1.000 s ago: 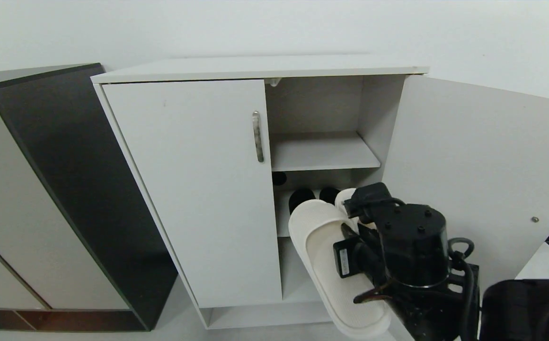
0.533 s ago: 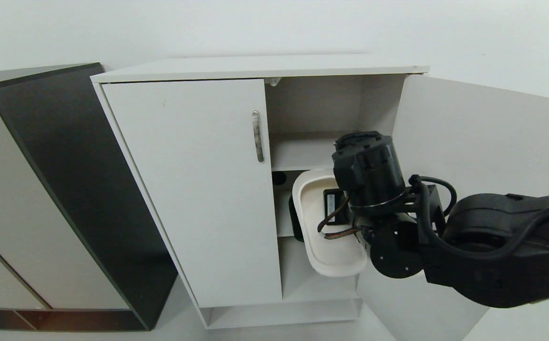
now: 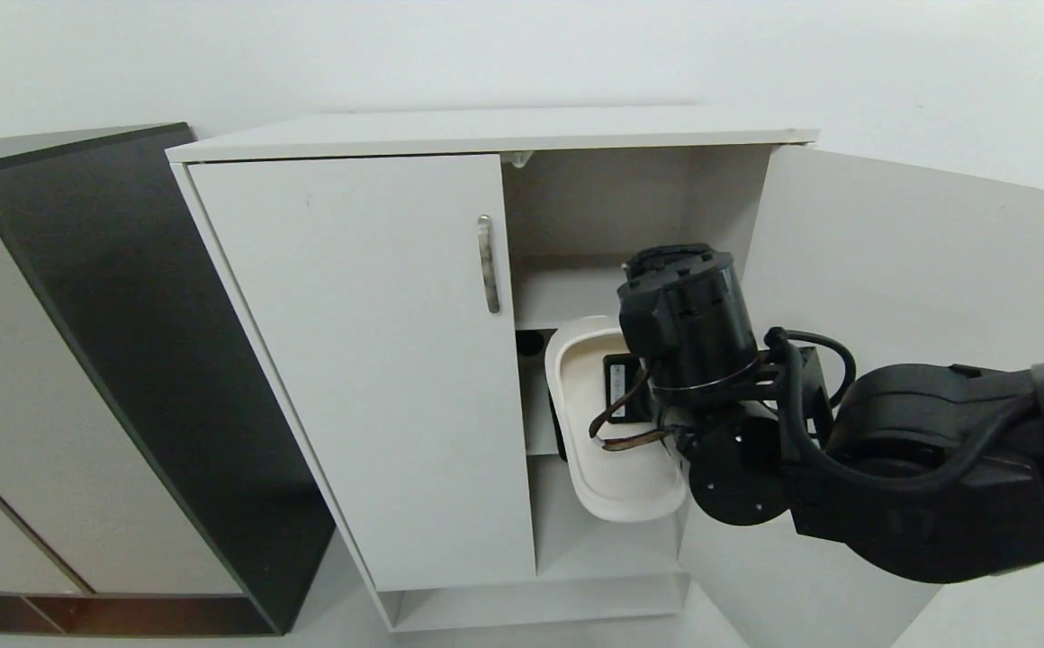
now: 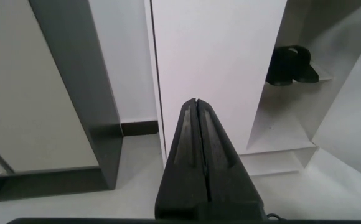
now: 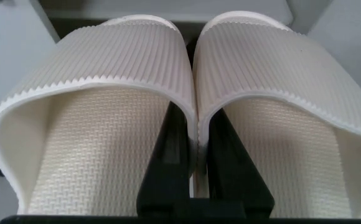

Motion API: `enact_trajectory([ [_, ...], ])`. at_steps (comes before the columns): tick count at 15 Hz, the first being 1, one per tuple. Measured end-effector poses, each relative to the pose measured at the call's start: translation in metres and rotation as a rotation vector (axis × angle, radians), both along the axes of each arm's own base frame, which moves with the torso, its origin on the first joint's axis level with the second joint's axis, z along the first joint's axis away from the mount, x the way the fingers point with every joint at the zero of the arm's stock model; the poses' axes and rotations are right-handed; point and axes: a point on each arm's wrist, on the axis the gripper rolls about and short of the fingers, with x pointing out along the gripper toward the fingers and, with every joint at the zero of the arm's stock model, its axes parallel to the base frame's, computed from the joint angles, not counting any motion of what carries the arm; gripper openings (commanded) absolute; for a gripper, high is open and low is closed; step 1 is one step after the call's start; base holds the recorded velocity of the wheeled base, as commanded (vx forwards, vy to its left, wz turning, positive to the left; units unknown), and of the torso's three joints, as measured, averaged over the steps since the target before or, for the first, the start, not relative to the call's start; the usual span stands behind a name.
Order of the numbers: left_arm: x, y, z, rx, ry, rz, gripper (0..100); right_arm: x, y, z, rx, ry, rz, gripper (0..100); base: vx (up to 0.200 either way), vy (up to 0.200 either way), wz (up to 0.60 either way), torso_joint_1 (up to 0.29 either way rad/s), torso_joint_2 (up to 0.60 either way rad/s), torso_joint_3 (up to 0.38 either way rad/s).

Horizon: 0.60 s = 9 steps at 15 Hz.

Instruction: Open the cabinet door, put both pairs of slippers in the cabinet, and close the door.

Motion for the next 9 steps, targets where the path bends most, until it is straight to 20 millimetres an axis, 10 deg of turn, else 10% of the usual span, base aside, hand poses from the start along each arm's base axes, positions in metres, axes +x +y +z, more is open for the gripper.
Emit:
enact_trajectory([
  [9,0.0000,0.0000,0.0000,0.001,0.000,-0.001,0,0.0018,0.0000,-0.0032,-0.004,0.005,-0.005,0,0.200,0.000,0.00,0.006,0.00,0.002],
])
